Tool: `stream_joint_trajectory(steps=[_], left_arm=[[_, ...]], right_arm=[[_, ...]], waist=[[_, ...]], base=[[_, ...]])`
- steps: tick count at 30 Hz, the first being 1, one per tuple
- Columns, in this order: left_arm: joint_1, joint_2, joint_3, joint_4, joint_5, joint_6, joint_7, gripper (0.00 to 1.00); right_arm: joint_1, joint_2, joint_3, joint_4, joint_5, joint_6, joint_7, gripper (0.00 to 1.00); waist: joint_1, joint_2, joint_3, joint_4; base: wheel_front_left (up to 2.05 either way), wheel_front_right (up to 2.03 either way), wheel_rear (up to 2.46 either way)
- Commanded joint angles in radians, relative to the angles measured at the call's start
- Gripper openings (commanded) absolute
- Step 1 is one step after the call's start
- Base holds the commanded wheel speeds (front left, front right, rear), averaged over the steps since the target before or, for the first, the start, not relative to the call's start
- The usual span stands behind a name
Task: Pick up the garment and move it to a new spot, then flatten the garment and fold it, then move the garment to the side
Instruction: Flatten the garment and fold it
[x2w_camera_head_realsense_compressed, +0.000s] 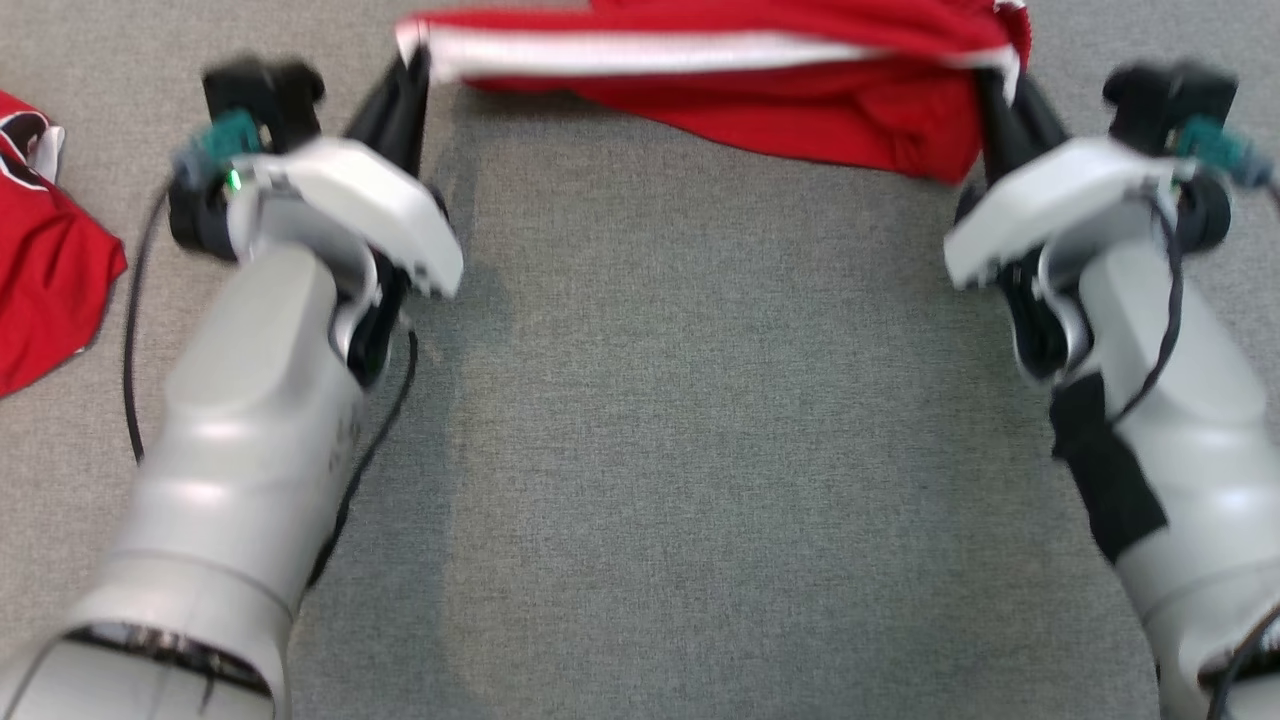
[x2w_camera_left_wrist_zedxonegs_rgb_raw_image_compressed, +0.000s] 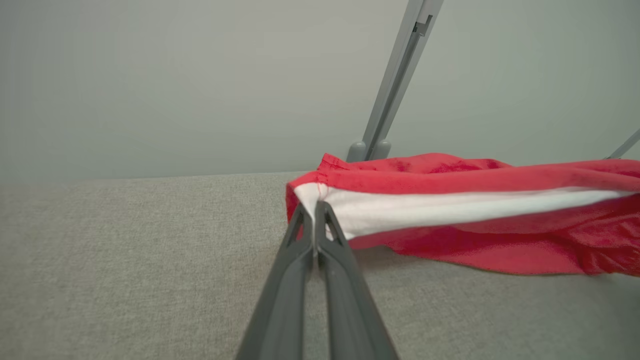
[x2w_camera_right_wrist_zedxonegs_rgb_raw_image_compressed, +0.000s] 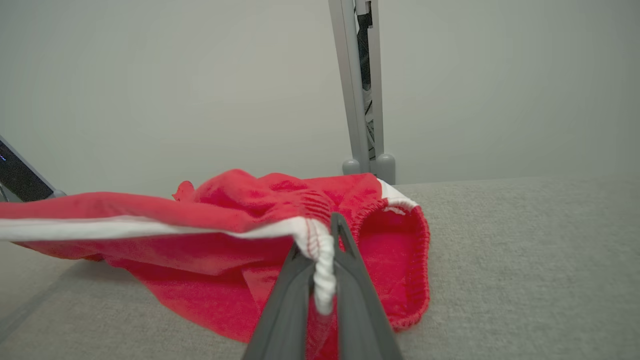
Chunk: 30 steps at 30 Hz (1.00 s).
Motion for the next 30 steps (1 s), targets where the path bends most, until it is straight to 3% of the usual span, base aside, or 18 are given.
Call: stream_joint_trajectory(steps=[1,6,11,16,24,30], left_arm=[[0.039,0.007,-0.007,-0.005,-0.009,-0.001,-0.007,0.00],[0.240,0.057,-0.017,-0.125,0.021,-0.001,-0.008,0.00],[0.481,0.101,0.047,-0.301,0.048,0.002,-0.008,0.00],[0.742,0.125,0.100,-0.513,0.081,0.034,-0.009,0.00],[1.128,0.156,0.154,-0.844,0.056,0.145,0.006,0.00],[1.318,0.179,0.162,-1.072,0.048,0.233,0.082,0.00]], right_arm=[[0.054,-0.015,0.011,-0.022,0.001,0.000,-0.006,0.00],[0.292,-0.022,0.018,-0.186,0.042,0.000,-0.005,0.00],[0.521,-0.037,0.000,-0.374,0.039,0.000,-0.006,0.00],[0.754,-0.038,-0.040,-0.544,0.012,-0.001,-0.006,0.00],[1.100,-0.033,-0.073,-0.782,-0.027,-0.001,-0.006,0.00],[1.263,-0.030,-0.082,-0.876,-0.046,-0.001,-0.006,0.00]], waist=[[0.0000,0.0000,-0.015,-0.002],[0.0000,0.0000,-0.064,-0.018],[0.0000,0.0000,-0.111,-0.026],[0.0000,0.0000,-0.180,-0.023],[0.0000,0.0000,-0.276,-0.038],[0.0000,0.0000,-0.326,-0.046]], base=[[0.00,0.00,0.00],[0.00,0.00,0.00],[0.00,0.00,0.00],[0.00,0.00,0.00],[0.00,0.00,0.00],[0.00,0.00,0.00]])
